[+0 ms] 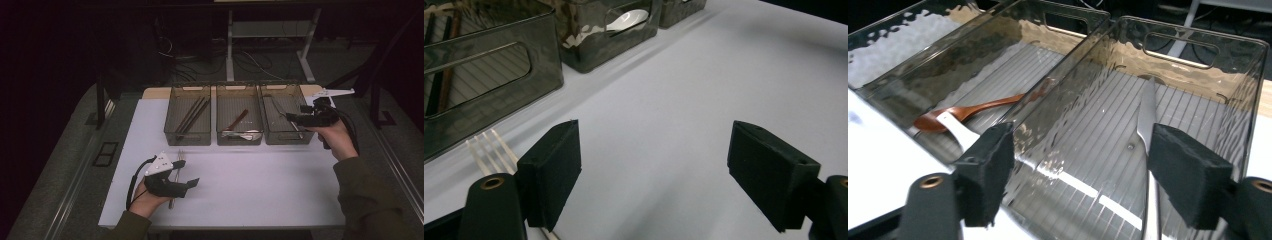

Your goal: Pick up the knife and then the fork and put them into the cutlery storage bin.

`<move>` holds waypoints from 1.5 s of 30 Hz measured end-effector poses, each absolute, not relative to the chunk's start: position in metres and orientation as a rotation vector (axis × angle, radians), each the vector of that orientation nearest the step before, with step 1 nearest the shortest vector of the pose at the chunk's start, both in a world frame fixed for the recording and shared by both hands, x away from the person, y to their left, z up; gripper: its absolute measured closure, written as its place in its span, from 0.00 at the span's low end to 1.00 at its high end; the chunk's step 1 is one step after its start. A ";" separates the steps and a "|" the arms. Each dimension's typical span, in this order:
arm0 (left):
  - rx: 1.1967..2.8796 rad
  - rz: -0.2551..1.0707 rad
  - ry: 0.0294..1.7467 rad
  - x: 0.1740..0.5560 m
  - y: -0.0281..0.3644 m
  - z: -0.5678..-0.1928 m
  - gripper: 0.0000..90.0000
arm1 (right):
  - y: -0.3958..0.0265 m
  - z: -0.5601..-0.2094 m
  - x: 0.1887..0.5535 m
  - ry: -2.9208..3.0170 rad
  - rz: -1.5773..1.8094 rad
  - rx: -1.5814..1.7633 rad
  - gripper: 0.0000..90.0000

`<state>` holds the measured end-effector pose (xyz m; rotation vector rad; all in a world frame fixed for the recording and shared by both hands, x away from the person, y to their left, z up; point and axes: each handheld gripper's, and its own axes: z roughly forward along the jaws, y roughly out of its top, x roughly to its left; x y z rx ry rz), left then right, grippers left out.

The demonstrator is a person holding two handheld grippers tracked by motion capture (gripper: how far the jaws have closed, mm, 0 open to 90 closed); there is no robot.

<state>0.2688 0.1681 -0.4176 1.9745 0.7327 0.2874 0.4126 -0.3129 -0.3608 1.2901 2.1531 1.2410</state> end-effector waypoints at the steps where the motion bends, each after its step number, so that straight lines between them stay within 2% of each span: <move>1: 1.976 0.291 0.738 0.269 0.168 -0.418 0.23 | -0.313 -0.360 0.407 2.138 1.241 1.296 0.22; 6: 1.991 0.291 0.758 0.271 0.171 -0.419 0.23 | -0.313 -0.360 0.383 2.142 1.253 1.274 0.24; 11: 1.995 0.308 0.784 0.273 0.174 -0.420 0.23 | -0.307 -0.367 0.357 2.166 1.268 1.219 0.19; 16: 2.007 0.360 0.825 0.275 0.180 -0.419 0.28 | -0.300 -0.378 0.331 2.179 1.307 1.194 0.16; 24: 2.011 0.448 0.946 0.286 0.193 -0.419 0.52 | -0.298 -0.401 0.298 2.166 1.344 1.180 0.16; 28: 1.996 0.479 1.018 0.299 0.197 -0.419 0.74 | -0.298 -0.415 0.288 2.168 1.339 1.187 0.16; 34: 2.004 0.541 1.136 0.321 0.197 -0.425 0.97 | -0.293 -0.430 0.273 2.202 1.330 1.192 0.16; 45: 2.053 0.547 1.224 0.353 0.188 -0.443 0.99 | -0.287 -0.442 0.259 2.242 1.358 1.160 0.16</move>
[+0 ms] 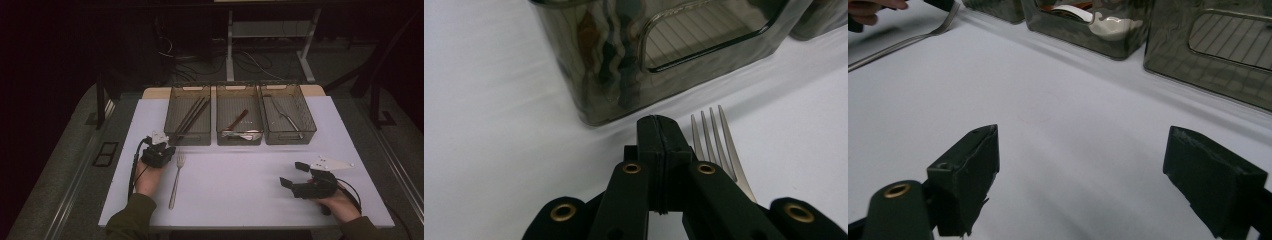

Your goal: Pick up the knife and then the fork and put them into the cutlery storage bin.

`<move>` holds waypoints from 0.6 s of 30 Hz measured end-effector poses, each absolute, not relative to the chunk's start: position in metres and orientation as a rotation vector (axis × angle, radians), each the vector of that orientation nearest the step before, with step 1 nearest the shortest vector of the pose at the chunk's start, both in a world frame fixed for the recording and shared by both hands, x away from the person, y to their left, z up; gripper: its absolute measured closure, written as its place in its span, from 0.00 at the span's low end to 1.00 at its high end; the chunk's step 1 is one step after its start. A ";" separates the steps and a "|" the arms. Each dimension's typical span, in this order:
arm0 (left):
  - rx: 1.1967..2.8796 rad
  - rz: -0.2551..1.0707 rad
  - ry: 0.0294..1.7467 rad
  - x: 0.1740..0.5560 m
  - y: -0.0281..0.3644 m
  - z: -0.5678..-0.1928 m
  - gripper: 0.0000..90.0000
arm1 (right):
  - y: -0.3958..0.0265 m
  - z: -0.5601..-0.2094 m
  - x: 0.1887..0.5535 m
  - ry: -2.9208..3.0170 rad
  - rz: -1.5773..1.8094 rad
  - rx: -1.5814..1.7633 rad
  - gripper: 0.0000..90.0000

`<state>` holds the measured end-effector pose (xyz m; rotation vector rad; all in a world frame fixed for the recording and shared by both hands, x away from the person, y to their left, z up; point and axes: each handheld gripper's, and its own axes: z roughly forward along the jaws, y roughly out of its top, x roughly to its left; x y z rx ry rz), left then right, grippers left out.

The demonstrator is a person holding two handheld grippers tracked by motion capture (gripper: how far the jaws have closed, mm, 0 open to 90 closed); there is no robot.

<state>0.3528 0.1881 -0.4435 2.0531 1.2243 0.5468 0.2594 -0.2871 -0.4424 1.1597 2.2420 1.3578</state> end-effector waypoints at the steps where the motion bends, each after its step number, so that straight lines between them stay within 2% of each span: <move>1: 2.052 0.537 1.223 0.354 0.187 -0.444 0.99 | -0.287 -0.443 0.259 2.240 1.363 1.160 0.16; 18: 2.155 0.387 1.050 0.358 0.128 -0.447 0.99 | -0.287 -0.445 0.260 2.260 1.348 1.149 0.16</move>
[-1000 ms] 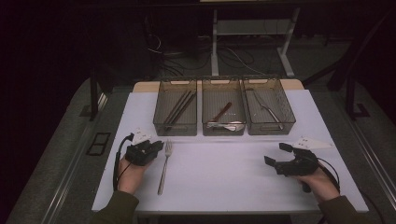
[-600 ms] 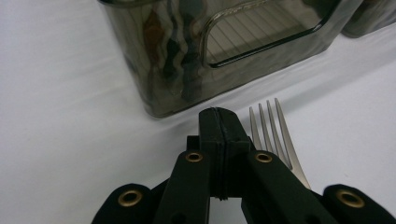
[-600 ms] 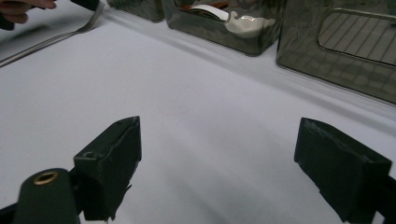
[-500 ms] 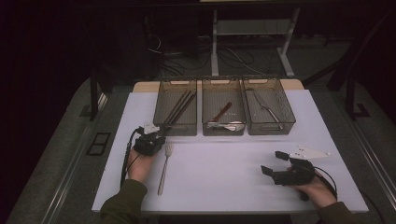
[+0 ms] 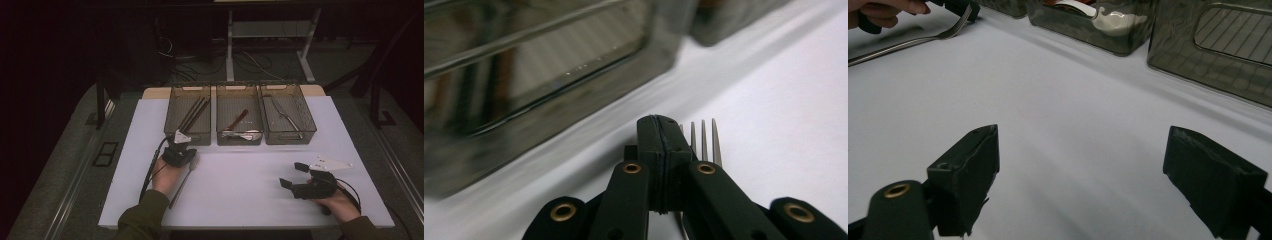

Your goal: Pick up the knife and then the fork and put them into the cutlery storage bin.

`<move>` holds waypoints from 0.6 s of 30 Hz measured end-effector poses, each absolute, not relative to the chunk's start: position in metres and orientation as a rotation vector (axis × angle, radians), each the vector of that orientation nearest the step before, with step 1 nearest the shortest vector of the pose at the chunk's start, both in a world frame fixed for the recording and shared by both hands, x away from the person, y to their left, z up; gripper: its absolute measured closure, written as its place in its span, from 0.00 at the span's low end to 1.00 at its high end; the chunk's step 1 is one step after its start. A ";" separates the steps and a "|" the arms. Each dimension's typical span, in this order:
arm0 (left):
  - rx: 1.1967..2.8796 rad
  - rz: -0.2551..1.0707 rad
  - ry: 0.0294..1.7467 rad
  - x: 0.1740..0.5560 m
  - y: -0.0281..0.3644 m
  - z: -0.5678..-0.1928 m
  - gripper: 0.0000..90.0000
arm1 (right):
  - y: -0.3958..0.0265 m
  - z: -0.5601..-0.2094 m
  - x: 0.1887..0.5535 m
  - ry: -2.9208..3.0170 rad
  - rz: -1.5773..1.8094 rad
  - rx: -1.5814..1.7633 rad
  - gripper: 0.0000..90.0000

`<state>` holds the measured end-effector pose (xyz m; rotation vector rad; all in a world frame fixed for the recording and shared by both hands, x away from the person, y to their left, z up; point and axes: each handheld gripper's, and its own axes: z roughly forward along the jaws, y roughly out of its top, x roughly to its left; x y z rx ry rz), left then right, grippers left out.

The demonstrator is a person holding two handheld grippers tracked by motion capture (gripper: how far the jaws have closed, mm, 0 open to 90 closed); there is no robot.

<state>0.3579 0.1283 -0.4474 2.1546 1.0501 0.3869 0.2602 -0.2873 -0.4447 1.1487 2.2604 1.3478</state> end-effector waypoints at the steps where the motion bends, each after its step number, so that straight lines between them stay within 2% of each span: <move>1: 2.155 0.378 1.042 0.358 0.125 -0.448 0.99 | -0.288 -0.444 0.260 2.256 1.349 1.151 0.16; 14: 2.205 0.243 0.870 0.344 0.075 -0.446 0.99 | -0.289 -0.444 0.260 2.254 1.350 1.147 0.16; 18: 2.221 0.250 0.826 0.339 0.068 -0.444 0.98 | -0.289 -0.444 0.261 2.254 1.351 1.148 0.16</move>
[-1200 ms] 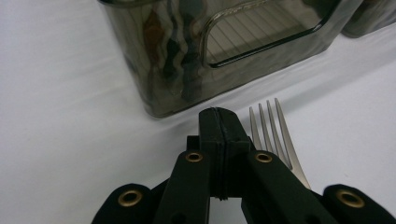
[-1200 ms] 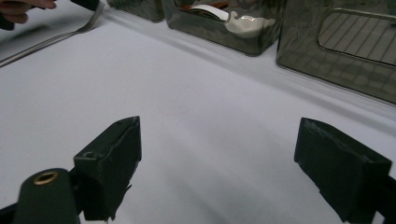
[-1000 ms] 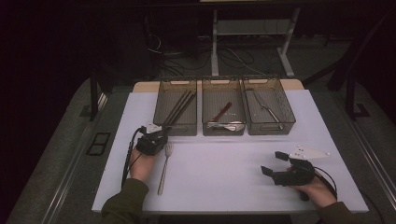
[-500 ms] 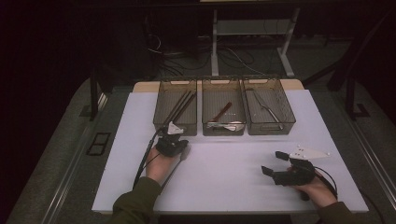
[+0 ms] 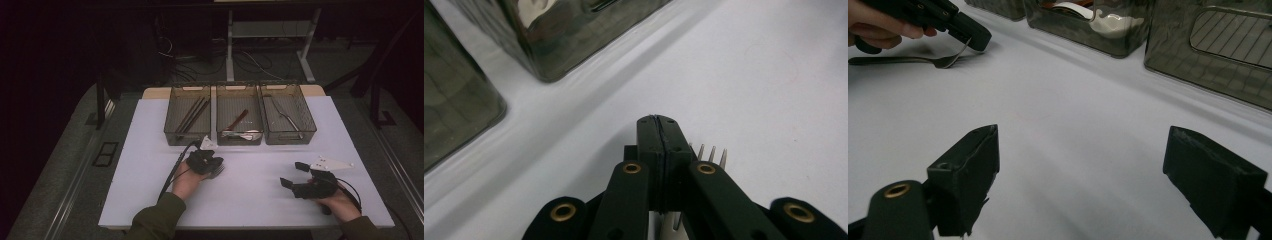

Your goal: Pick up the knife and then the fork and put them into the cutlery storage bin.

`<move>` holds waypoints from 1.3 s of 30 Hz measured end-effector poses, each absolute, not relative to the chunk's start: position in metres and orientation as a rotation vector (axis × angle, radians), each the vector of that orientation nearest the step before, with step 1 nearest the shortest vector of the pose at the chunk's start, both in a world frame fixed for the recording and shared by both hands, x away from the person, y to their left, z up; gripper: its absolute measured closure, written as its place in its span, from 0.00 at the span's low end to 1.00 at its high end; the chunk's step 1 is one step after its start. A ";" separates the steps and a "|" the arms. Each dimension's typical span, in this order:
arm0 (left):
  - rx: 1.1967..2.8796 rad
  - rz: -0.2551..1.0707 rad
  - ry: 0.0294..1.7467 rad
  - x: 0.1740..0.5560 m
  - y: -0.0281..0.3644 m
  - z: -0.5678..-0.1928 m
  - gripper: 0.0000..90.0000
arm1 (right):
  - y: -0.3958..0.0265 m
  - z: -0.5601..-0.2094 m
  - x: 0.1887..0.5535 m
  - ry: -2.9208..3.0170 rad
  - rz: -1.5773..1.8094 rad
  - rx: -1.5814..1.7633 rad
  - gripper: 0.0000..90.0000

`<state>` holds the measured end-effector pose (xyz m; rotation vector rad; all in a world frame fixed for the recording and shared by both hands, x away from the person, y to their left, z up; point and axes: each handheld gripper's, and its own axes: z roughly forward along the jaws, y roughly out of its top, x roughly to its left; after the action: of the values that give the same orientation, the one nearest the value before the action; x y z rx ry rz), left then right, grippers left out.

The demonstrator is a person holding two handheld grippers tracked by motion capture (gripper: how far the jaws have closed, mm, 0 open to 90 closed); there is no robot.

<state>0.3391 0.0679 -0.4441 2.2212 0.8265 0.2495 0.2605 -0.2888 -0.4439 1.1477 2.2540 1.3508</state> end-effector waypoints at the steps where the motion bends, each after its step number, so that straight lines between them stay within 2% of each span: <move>1: 2.223 0.259 0.816 0.338 0.069 -0.443 0.95 | -0.289 -0.444 0.260 2.253 1.351 1.148 0.16; 9: 2.214 0.295 0.785 0.313 0.103 -0.429 0.76 | -0.290 -0.443 0.261 2.251 1.356 1.144 0.16; 13: 2.216 0.274 0.778 0.296 0.123 -0.429 0.75 | -0.289 -0.443 0.261 2.250 1.367 1.158 0.16; 18: 2.238 0.229 0.736 0.283 0.135 -0.437 0.77 | -0.288 -0.443 0.261 2.254 1.372 1.164 0.16; 28: 2.281 0.220 0.699 0.286 0.131 -0.447 0.92 | -0.289 -0.441 0.262 2.231 1.395 1.189 0.16; 34: 2.285 0.228 0.690 0.285 0.128 -0.445 0.94 | -0.284 -0.434 0.262 2.231 1.375 1.199 0.16; 39: 2.216 0.241 0.689 0.283 0.125 -0.436 0.94 | -0.274 -0.430 0.265 2.303 1.358 1.191 0.13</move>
<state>0.2828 0.1247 -0.4355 2.2159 0.6890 0.2414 0.2654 -0.2736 -0.4295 1.1905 2.3034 1.3577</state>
